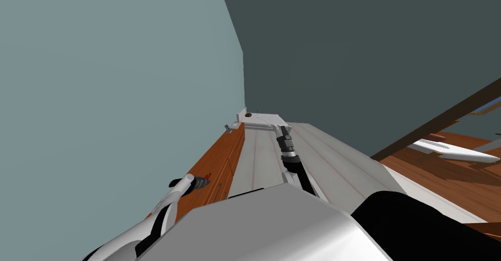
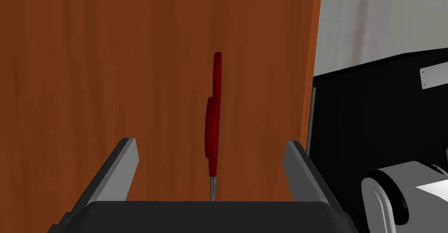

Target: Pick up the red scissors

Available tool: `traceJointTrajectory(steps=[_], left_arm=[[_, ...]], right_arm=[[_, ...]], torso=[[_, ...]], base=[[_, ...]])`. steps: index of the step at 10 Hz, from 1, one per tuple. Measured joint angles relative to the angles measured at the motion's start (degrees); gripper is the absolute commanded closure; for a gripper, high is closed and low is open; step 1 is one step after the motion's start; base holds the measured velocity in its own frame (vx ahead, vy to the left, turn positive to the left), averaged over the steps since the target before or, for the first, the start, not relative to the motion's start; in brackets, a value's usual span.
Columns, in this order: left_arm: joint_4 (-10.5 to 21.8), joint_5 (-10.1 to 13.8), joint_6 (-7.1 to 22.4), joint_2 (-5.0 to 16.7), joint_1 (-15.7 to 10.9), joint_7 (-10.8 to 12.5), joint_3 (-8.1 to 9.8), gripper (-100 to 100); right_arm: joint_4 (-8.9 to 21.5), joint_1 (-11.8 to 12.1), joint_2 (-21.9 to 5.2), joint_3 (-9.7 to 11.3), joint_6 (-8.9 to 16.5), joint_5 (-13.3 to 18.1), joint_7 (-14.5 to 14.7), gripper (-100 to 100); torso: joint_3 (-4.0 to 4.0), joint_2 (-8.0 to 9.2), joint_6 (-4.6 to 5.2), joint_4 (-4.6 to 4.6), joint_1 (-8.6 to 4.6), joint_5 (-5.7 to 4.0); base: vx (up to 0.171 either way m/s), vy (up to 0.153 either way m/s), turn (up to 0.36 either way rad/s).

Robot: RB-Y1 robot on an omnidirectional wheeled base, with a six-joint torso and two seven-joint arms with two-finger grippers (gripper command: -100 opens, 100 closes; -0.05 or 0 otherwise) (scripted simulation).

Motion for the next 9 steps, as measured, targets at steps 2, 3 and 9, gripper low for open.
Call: traceJointTrajectory(steps=[2,3,9], left_arm=[[1.2,-0.1,0.9,0.2,-0.4,0.5,0.23,0],[1.2,-0.1,0.9,0.2,-0.4,0.5,0.23,-100],[2.2,-0.1,-2.0,-1.9,0.2,-0.4,0.09,100]], right_arm=[[0.0,0.0,0.0,0.0,0.0,0.0,0.0,0],[0.0,0.0,0.0,0.0,0.0,0.0,0.0,0],[0.0,0.0,0.0,0.0,0.0,0.0,0.0,0]], torso=[[-0.04,-0.08,0.0,-0.01,-0.06,-0.01],[-0.09,-0.16,0.01,-0.03,-0.15,-0.03],[-0.14,-0.25,0.01,-0.05,-0.19,-0.04]], base=[[-0.016,0.017,-0.002],[0.043,0.038,0.017],[0.023,0.023,0.002]])
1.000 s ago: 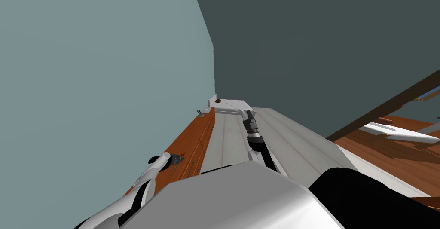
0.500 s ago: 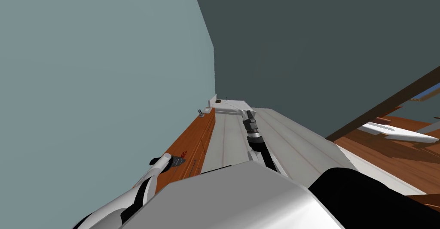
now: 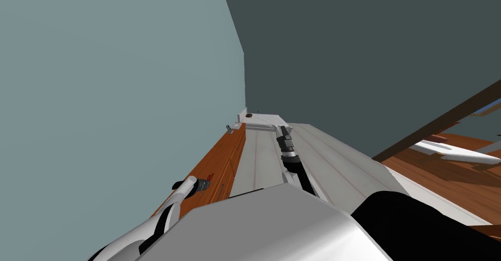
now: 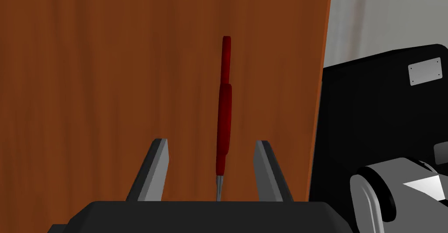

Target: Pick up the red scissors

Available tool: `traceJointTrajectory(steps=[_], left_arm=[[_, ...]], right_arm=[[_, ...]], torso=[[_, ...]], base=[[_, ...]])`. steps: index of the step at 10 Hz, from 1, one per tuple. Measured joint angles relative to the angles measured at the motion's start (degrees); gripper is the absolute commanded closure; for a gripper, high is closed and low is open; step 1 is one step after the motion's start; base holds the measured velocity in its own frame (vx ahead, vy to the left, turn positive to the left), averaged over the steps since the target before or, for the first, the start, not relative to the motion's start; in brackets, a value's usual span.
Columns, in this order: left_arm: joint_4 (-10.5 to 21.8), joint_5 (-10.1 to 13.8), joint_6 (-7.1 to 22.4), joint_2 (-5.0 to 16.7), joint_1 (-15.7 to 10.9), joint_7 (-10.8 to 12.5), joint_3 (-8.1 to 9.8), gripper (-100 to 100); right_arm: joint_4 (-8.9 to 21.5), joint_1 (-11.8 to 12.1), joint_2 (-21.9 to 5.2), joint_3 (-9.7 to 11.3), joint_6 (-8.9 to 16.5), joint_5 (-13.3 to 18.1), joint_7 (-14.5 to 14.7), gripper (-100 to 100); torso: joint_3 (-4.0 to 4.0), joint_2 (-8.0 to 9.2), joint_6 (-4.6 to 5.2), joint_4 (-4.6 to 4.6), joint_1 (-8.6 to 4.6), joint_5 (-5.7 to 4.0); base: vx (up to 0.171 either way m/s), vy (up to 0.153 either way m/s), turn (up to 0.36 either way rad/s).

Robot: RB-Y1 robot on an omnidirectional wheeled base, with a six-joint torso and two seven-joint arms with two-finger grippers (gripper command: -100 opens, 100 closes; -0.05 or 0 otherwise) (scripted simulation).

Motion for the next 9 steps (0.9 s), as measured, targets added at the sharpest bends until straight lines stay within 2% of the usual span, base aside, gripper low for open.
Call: traceJointTrajectory(steps=[3,4,5,6,8,9], left_arm=[[0.2,-0.1,1.0,0.0,0.0,-0.1,-0.19,100],[0.1,-0.1,0.8,0.1,-0.1,-0.1,-0.17,0],[0.1,-0.1,0.8,0.1,-0.1,-0.1,-0.17,100],[0.3,0.0,-0.4,-0.7,0.3,-0.4,-0.09,100],[-1.9,-0.4,1.6,0.7,0.3,1.0,-0.13,100],[-2.1,-0.5,2.0,0.8,0.3,1.2,-0.13,0]], right_arm=[[0.0,0.0,0.0,0.0,0.0,0.0,0.0,0],[0.0,0.0,0.0,0.0,0.0,0.0,0.0,0],[0.0,0.0,0.0,0.0,0.0,0.0,0.0,0],[0.0,0.0,0.0,0.0,0.0,0.0,0.0,0],[0.0,0.0,0.0,0.0,0.0,0.0,0.0,0],[0.0,0.0,0.0,0.0,0.0,0.0,0.0,0]], torso=[[-0.08,-0.13,-0.09,-0.02,0.3,0.38],[-0.16,-0.22,-0.06,-0.1,0.42,0.47],[-0.21,-0.29,-0.06,-0.13,0.47,0.5],[-0.31,-0.44,-0.04,-0.19,0.56,0.58],[-0.26,-0.32,-0.02,-0.19,0.42,0.59],[-0.31,-0.41,-0.02,-0.22,0.54,0.63]], base=[[-0.001,0.002,-0.002],[0.0,0.0,0.0],[0.037,0.019,0.03],[-0.031,-0.036,-0.02],[-0.048,-0.057,-0.008],[-0.005,-0.007,0.001]])
